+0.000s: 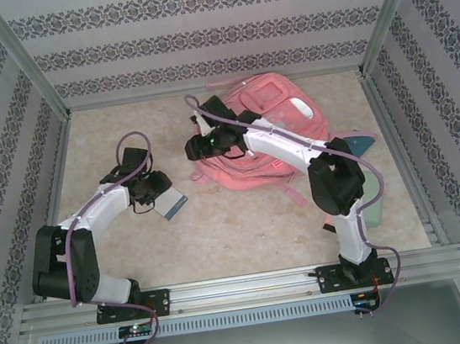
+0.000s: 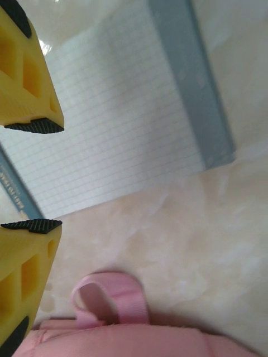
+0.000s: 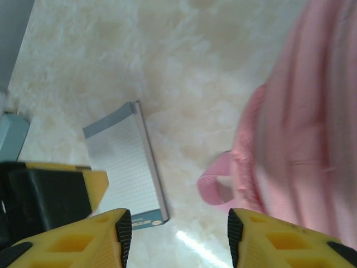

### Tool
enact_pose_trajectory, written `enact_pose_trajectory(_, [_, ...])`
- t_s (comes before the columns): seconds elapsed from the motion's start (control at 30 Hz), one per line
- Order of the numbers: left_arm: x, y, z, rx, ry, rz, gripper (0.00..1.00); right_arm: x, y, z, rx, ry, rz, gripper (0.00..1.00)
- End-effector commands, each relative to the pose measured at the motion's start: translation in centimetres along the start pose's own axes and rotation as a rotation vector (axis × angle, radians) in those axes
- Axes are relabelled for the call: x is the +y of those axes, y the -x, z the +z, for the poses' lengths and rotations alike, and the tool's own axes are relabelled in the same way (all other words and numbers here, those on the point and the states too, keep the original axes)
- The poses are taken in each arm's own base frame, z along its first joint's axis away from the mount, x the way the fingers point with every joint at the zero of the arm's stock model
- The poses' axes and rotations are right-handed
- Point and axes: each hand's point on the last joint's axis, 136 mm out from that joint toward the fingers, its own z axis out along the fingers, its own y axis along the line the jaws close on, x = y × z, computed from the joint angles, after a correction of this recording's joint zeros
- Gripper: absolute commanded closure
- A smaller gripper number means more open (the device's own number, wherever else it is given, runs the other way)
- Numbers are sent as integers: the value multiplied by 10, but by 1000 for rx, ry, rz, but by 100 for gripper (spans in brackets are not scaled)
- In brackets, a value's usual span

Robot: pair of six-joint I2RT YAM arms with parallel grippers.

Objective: Pack the student bag
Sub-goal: Rotate the book at the middle-left of the table.

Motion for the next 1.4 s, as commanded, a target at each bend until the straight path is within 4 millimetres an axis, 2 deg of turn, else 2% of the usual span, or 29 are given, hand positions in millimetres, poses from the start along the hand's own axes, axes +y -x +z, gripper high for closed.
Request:
enact_pose_trajectory(0.0, [26,20,-6,-22,79,-1,53,21,-9,12,26,52,7,50])
enact_pose_trajectory(0.17, [41,55,6,-43,86,-37,51,32,-34,27,76,65,4,50])
enact_pose_trajectory(0.23, [41,65,15,-36,49,-58,50,35,-41,30,92,68,0,50])
enact_pose_trajectory(0.33, [41,73,30,-16,5,-95,47,37,-50,34,113,66,-6,49])
enact_pose_trajectory(0.43, [39,71,43,17,-19,-112,47,37,-58,37,129,67,0,49])
enact_pose_trajectory(0.57, [38,58,50,65,-52,-145,47,34,-71,41,154,58,-6,48])
enact_pose_trajectory(0.73, [46,26,42,102,-61,-180,48,21,-81,45,173,26,-1,49])
enact_pose_trajectory(0.9, [54,-12,34,137,-72,-214,48,7,-79,46,167,-2,32,49])
enact_pose_trajectory(1.03, [50,-38,29,143,-93,-222,48,-2,-78,46,161,-16,51,49])
enact_pose_trajectory(1.2, [44,-55,28,143,-86,-191,48,-11,-80,49,164,-17,92,49])
enact_pose_trajectory(1.37, [49,-60,32,158,-56,-160,51,-22,-83,57,164,-2,161,49])
